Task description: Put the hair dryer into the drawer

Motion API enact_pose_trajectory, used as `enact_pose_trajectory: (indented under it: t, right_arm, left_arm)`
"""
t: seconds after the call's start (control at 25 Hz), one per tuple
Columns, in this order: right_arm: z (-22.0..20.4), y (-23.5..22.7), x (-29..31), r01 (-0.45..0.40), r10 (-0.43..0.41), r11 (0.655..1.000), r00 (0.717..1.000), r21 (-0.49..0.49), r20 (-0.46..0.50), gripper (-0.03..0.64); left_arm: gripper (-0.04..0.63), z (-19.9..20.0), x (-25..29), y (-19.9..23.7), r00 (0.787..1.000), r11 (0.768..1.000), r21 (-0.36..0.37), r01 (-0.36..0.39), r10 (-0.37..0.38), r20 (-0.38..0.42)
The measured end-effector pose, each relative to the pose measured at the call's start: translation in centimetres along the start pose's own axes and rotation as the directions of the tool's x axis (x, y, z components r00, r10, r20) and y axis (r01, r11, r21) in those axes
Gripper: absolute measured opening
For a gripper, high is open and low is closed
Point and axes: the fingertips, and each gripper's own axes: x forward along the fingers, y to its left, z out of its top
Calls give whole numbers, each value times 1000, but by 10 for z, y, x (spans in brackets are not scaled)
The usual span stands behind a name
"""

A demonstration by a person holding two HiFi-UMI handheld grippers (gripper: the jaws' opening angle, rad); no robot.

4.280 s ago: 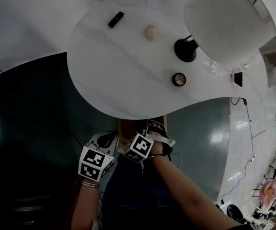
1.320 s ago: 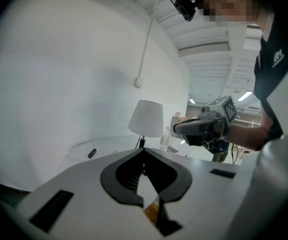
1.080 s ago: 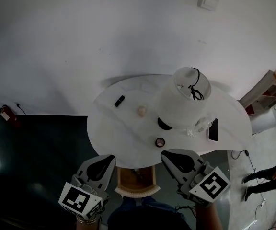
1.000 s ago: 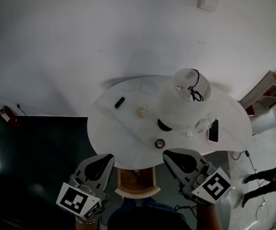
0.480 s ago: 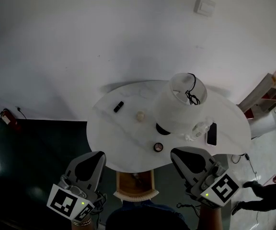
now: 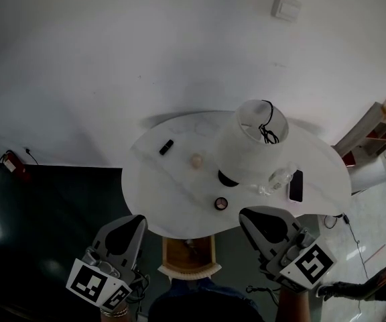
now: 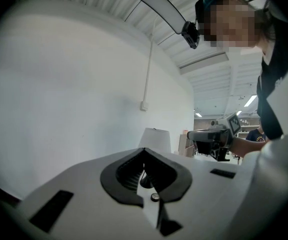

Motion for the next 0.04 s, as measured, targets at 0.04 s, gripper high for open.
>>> enact_pose_trajectory:
  t: [0.04]
  right_arm:
    - [-1, 1, -1, -3, 3, 1000, 1000, 3, 1, 18]
  left_arm:
    - [15, -2, -1, 0, 1000, 1000, -8, -4, 4, -4]
